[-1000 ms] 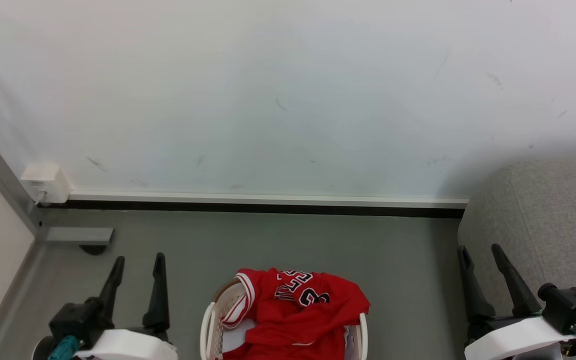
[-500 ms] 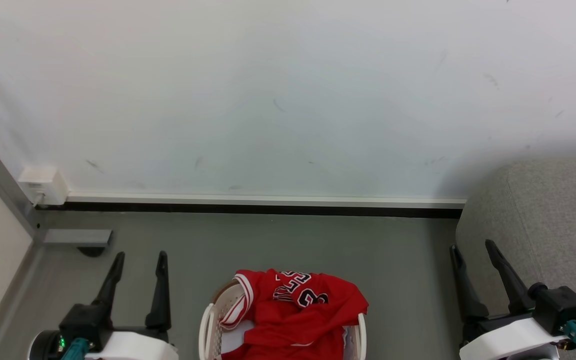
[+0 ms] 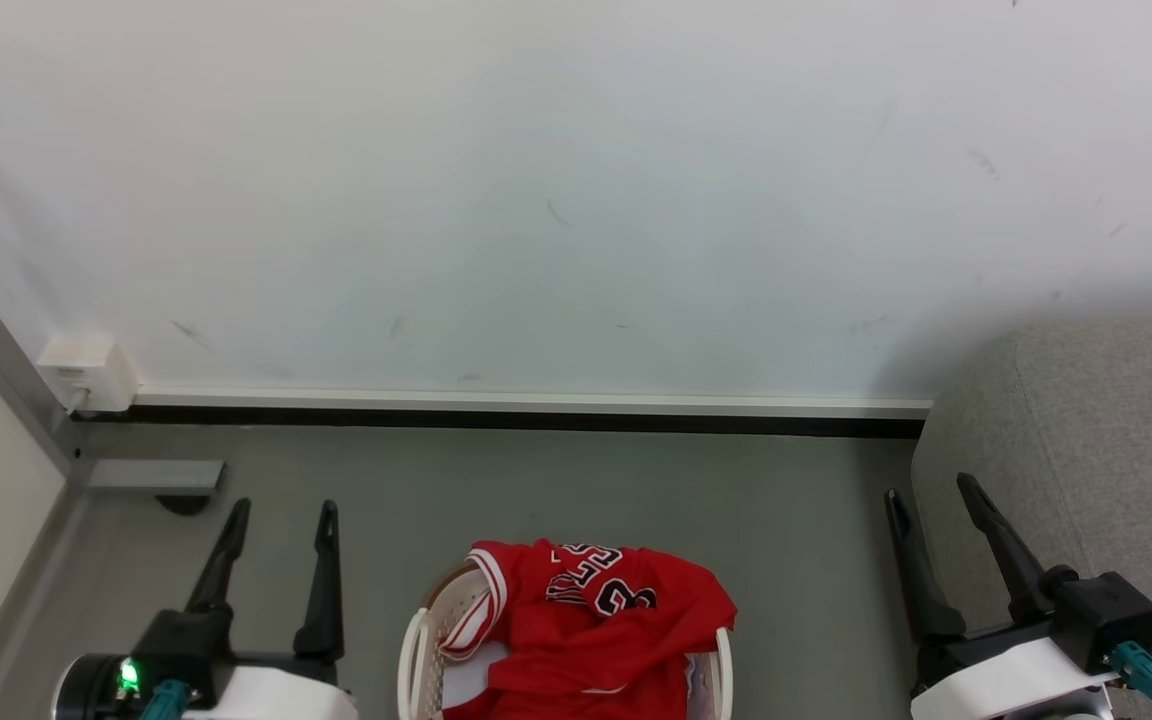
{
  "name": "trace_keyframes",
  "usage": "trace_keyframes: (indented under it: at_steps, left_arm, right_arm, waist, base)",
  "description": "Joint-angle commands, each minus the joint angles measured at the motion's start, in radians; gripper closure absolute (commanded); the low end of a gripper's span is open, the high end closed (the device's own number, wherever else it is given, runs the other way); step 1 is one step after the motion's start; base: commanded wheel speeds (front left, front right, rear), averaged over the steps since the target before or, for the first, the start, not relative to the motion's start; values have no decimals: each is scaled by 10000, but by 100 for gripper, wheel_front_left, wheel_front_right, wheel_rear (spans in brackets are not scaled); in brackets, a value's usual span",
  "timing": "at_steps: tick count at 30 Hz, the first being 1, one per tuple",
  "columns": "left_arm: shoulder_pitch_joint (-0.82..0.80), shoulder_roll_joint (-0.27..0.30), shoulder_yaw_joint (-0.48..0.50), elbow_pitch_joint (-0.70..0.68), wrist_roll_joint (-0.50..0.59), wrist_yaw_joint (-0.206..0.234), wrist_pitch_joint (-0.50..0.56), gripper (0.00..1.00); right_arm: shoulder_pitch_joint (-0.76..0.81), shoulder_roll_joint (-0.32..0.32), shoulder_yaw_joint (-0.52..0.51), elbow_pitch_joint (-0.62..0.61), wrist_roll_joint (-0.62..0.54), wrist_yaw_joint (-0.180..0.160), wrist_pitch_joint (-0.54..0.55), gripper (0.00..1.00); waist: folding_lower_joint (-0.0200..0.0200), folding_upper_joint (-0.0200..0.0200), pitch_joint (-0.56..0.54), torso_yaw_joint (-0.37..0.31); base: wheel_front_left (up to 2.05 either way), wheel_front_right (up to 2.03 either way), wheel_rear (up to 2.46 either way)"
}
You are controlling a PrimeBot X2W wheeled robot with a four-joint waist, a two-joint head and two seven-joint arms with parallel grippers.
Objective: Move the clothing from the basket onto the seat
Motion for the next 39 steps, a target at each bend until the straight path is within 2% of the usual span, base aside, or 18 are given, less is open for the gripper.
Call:
trace_keyframes:
  at_steps: [1, 32, 39]
  left_arm:
    - [89, -13, 66, -18, 130, -41, -10, 0]
    - [72, -280, 420, 90, 47, -388, -9, 0]
    - [-25, -309, 430, 207, -7, -578, -9, 0]
  right_arm:
    - [-126, -47, 13, -14, 12, -21, -32, 0]
    - [-152, -122, -1, -140, 314, -21, -30, 0]
    - [-221, -173, 8, -187, 409, -21, -30, 0]
  waist:
    - [0, 0, -3, -7]
    - [0, 0, 80, -253]
    - [0, 0, 243, -417]
  base:
    - [0, 0, 0]
    - [0, 0, 0]
    - [0, 0, 0]
